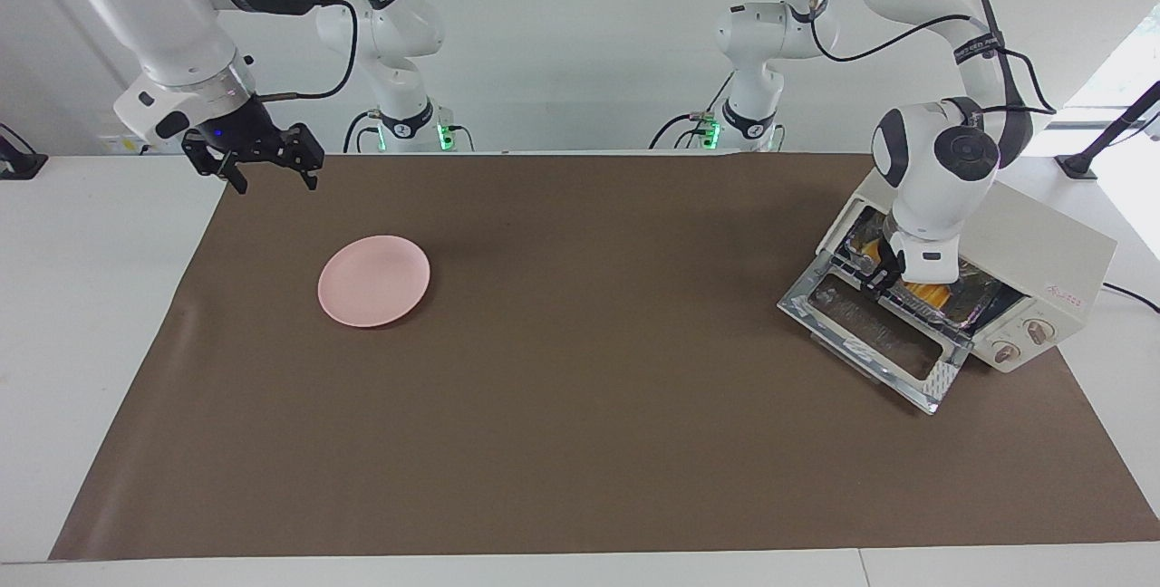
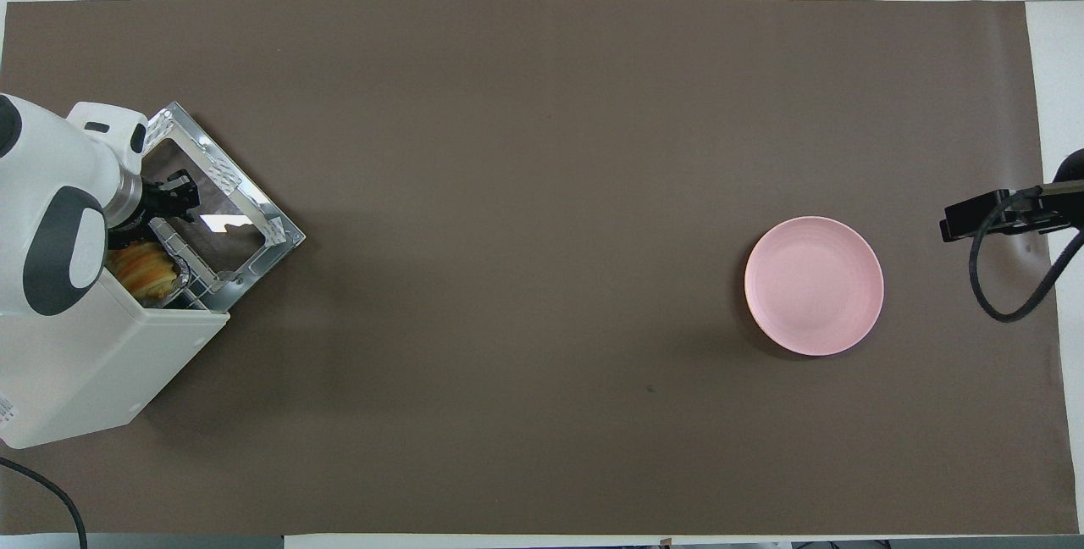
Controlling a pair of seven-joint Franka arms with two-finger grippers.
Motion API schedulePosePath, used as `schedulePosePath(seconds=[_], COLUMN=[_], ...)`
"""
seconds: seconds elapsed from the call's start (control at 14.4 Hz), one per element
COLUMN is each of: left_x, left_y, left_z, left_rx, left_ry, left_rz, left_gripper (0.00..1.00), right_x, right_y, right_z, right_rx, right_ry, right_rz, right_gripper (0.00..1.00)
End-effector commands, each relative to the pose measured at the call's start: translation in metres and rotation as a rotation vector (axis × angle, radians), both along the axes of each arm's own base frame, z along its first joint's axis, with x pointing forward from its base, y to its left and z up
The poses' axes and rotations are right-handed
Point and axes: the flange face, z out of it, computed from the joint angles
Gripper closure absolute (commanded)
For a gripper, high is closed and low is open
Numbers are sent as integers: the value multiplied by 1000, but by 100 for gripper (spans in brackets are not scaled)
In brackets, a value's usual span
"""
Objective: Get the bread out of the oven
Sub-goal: 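Grasp the foil tray edge inside the oven with the left gripper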
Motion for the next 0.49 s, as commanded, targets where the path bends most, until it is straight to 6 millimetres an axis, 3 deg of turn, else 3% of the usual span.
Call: schedulePosePath(seconds=[0.0,0.14,0.42], left_x=[1,17,45], left_y=[-23,-51,-169], left_z=[14,26,69], left_rx=[17,25,22], left_ry=[-21,-31,-43], left_rz=[-59,-105,-347], left_gripper=[100,100,100], right_x=[-4,-4,-4], right_y=[-1,-1,-1], right_z=[2,2,3], right_rx=[18,18,18], right_ry=[2,2,0], right_rz=[6,5,6], right_gripper=[0,0,0])
